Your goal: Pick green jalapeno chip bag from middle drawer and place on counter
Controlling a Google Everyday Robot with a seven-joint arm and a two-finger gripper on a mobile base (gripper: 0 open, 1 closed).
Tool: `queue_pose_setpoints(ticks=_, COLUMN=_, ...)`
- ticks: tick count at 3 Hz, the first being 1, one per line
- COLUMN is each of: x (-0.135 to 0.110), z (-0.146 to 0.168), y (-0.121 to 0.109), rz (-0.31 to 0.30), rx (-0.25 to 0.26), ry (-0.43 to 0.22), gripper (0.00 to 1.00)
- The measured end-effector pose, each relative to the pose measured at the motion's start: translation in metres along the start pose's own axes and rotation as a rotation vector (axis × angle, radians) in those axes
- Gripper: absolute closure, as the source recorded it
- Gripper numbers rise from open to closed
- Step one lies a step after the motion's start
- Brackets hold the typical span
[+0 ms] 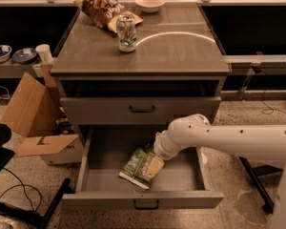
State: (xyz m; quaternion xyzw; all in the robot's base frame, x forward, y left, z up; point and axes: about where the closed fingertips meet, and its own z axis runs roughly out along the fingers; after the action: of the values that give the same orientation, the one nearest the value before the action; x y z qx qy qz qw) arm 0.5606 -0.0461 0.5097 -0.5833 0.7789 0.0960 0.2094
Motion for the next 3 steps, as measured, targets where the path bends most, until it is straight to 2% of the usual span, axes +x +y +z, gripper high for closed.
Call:
queue_pose_setpoints(ticks=1, x=0.008, z=0.049, y=-0.014, rz=0.06, rx=-0.015, ry=-0.037, gripper=0.0)
queue_pose_setpoints(ticks=2, x=0.014, z=0.085, y=-0.019, rz=0.093, rx=-0.032, ry=-0.013, gripper=0.0)
queue_pose_setpoints(ticks=3, x=0.018, z=0.118, y=-0.02, rz=0.128, rx=-0.068, ry=-0.006, gripper=0.18)
